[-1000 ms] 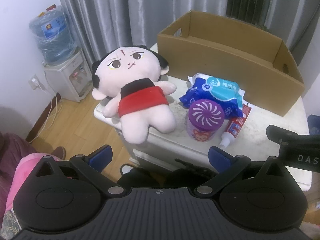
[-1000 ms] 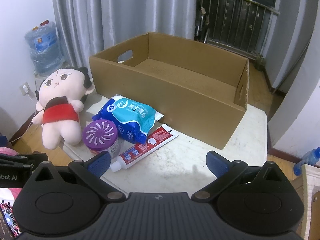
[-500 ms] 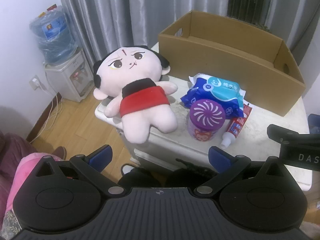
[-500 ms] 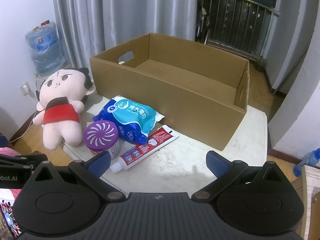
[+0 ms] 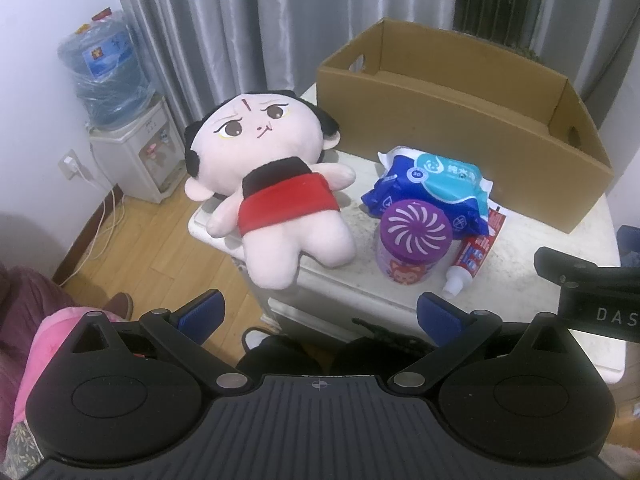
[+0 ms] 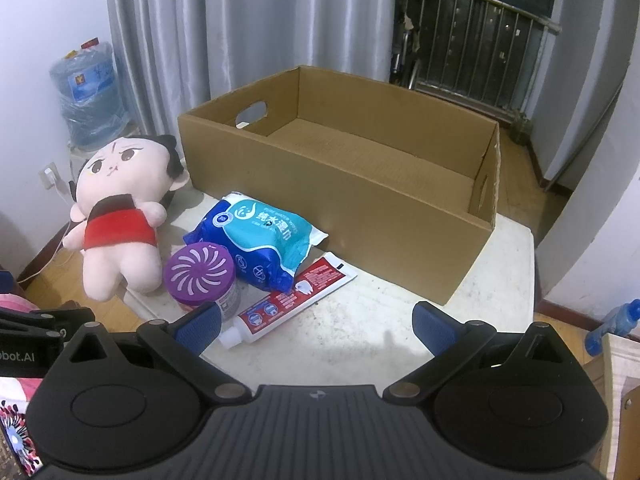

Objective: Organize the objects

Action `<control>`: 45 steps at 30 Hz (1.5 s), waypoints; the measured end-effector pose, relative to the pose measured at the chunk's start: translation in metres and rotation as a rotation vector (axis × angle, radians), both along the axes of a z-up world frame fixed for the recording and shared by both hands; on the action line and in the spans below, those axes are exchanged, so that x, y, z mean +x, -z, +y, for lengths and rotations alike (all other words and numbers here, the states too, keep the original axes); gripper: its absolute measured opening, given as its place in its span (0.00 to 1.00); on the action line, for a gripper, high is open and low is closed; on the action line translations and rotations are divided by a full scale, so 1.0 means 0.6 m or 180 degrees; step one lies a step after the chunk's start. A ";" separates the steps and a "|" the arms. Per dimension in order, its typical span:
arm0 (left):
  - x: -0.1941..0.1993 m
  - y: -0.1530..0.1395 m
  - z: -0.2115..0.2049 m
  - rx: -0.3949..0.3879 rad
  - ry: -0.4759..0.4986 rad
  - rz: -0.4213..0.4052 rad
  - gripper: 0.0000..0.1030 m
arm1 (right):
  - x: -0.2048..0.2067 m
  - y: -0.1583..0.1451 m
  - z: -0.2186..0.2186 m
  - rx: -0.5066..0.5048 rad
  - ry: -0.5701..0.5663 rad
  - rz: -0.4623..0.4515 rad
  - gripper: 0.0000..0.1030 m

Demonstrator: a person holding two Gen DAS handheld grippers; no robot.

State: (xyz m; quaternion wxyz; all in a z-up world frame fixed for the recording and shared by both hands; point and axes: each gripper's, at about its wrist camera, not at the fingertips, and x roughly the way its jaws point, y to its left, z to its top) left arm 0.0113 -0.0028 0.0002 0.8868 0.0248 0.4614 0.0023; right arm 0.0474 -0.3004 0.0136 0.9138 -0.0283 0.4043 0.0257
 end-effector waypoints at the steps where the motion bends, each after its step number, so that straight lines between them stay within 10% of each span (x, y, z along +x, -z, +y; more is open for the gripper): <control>1: 0.001 0.001 -0.001 0.0002 0.0003 0.0007 1.00 | 0.001 0.000 -0.001 -0.0001 0.0002 0.0004 1.00; 29: 0.072 0.044 -0.029 -0.0049 0.0145 0.0202 1.00 | 0.073 0.049 -0.036 0.0115 0.0049 0.0268 1.00; 40: 0.065 0.052 -0.027 -0.0604 0.0309 -0.0136 1.00 | 0.090 0.022 -0.066 0.0645 -0.0388 -0.0268 1.00; 45: 0.052 0.060 -0.038 -0.0145 0.0312 -0.0426 0.99 | 0.099 0.011 -0.064 0.0917 -0.0602 -0.0303 1.00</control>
